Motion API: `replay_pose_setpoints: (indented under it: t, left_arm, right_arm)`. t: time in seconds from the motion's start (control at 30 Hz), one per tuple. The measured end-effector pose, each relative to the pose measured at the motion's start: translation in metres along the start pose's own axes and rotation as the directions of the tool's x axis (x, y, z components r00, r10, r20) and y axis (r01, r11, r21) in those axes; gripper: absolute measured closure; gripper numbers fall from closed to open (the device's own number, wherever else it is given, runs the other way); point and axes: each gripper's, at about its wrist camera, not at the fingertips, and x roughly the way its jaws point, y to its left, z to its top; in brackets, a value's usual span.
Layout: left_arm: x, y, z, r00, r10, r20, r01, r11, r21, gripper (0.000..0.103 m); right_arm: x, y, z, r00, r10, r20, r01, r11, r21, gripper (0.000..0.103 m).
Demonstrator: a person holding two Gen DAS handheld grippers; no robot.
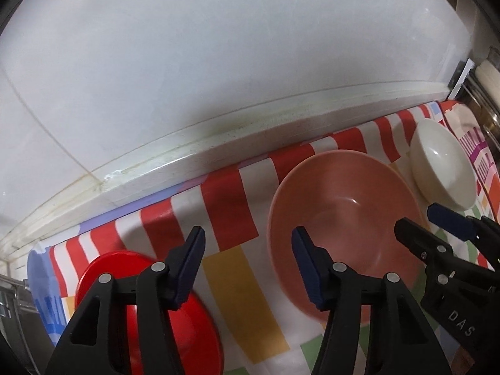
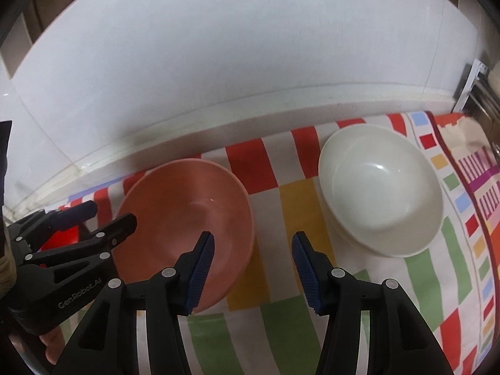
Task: Organize plates and bowls
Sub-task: 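Reach both grippers to the rim of the pink bowl, then close both grippers on the pink bowl rim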
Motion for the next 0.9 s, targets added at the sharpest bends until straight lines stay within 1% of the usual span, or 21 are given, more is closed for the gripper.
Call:
replay_pose_setpoints:
  t: [0.03, 0.1, 0.13, 0.2, 0.33, 0.43, 0.47, 0.6, 0.73, 0.9]
  left_arm:
    - [0.003, -0.001, 0.001, 1.0, -0.002, -0.008, 0.002, 1.0, 0.002, 0.049]
    - [0.009, -0.002, 0.003, 1.0, -0.004, -0.024, 0.004, 1.0, 0.001, 0.054]
    - [0.012, -0.003, 0.004, 0.999, -0.01, -0.032, 0.01, 1.0, 0.0, 0.055]
    - [0.017, -0.004, 0.005, 0.999, -0.015, -0.042, 0.015, 1.0, 0.0, 0.06]
    - [0.024, -0.008, 0.005, 0.999, -0.002, -0.054, 0.003, 1.0, 0.015, 0.061]
    - [0.027, -0.012, 0.006, 0.998, -0.004, -0.056, 0.006, 1.0, 0.025, 0.062]
    - [0.029, -0.017, 0.008, 0.998, -0.005, -0.057, 0.007, 0.999, 0.031, 0.064]
    - [0.029, -0.029, 0.01, 0.998, -0.005, -0.057, 0.01, 0.996, 0.085, 0.079]
    - [0.026, -0.039, 0.01, 0.999, 0.019, -0.037, -0.014, 0.993, 0.115, 0.079]
    - [0.02, -0.039, 0.009, 0.999, 0.011, -0.039, -0.008, 0.996, 0.091, 0.083]
  right_arm:
    - [0.004, 0.0, 0.0, 1.0, -0.001, -0.01, 0.001, 1.0, 0.003, 0.053]
    - [0.011, -0.001, 0.0, 1.0, 0.004, -0.03, -0.003, 1.0, 0.012, 0.054]
    - [0.013, -0.001, 0.0, 0.999, 0.006, -0.037, -0.006, 1.0, 0.014, 0.056]
    - [0.018, 0.0, 0.0, 0.999, 0.012, -0.05, -0.011, 1.0, 0.015, 0.06]
    - [0.025, 0.0, 0.001, 0.997, 0.026, -0.074, -0.024, 0.999, 0.026, 0.065]
    - [0.031, -0.001, 0.001, 0.995, 0.036, -0.097, -0.033, 0.999, 0.04, 0.072]
    - [0.032, -0.001, 0.001, 0.994, 0.042, -0.103, -0.037, 0.998, 0.046, 0.076]
    - [0.038, -0.001, -0.002, 0.991, 0.057, -0.122, -0.05, 0.997, 0.063, 0.082]
    - [0.04, 0.002, -0.001, 0.99, 0.065, -0.127, -0.057, 0.996, 0.068, 0.089]
    - [0.041, 0.005, -0.001, 0.991, 0.056, -0.123, -0.047, 0.996, 0.077, 0.089]
